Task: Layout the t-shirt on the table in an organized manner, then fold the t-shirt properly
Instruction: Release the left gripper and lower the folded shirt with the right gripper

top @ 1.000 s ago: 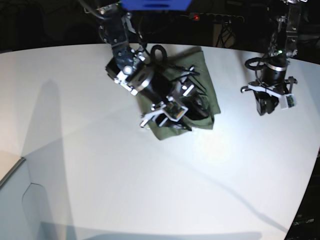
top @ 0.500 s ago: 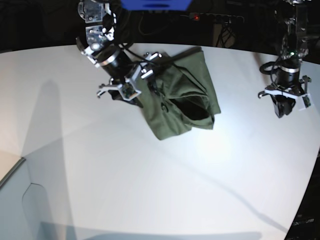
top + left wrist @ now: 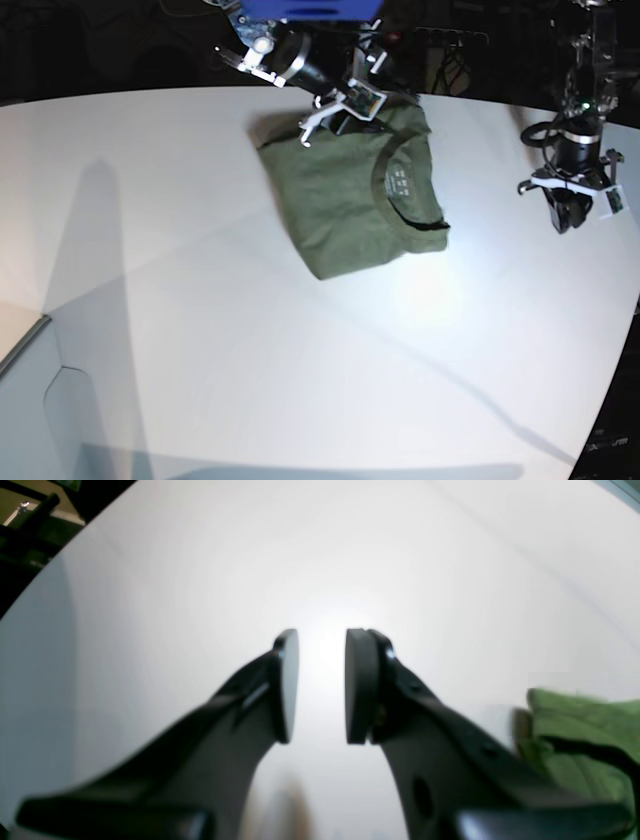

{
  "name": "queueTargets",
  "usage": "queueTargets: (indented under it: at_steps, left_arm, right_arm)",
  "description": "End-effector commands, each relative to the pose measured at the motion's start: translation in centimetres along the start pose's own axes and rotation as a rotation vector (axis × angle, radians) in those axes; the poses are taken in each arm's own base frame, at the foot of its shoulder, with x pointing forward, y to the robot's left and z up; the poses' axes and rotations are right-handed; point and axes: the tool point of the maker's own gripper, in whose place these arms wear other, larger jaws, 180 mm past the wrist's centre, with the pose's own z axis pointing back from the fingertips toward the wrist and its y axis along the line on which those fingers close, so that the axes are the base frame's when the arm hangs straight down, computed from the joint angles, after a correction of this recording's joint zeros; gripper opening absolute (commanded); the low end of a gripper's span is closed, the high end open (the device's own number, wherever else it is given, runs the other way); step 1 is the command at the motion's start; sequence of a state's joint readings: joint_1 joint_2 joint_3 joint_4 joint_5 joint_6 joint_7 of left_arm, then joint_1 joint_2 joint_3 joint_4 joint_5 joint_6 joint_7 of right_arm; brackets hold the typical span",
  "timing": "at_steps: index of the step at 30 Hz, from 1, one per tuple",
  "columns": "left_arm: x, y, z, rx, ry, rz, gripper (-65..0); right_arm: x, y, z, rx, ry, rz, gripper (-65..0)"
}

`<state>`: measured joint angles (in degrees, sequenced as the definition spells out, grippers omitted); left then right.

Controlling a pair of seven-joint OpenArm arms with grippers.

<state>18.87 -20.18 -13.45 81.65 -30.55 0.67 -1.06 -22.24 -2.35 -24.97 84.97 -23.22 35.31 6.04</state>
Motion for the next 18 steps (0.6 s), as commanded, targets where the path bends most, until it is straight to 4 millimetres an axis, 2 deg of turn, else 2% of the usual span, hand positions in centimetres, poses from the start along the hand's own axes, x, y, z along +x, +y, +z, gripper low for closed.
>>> queueTargets:
  at_steps: [1,7,11,13,16,18]
  left_arm:
    - [1.7,0.0,-0.1,-0.009,-0.051,-0.010,-49.4]
    - [1.6,0.4,0.4,-0.001,-0.050,-0.012,-49.4]
    - [1.9,-0.4,1.0,-0.022,-0.056,-0.013,-49.3]
    - [1.6,-0.8,1.8,-0.037,-0.049,-0.009,-49.3]
    - [0.5,-3.0,3.2,-0.072,-0.029,0.095,-49.1]
    - [-0.5,-4.8,4.1,-0.111,0.001,0.151,-45.2]
  right_arm:
    - [1.3,1.4,-0.3,0.037,-0.044,-0.002,-33.7]
    - [0.7,1.0,0.2,0.038,-0.028,0.018,-33.8]
    - [-0.3,-1.6,1.3,-0.034,-0.005,0.007,-33.9]
    - [0.0,-2.9,1.9,-0.072,-0.011,0.012,-33.9]
    - [0.4,-5.5,3.1,-0.149,-0.021,0.020,-33.9]
    - [0.8,-7.3,4.0,-0.203,-0.029,0.027,-33.8]
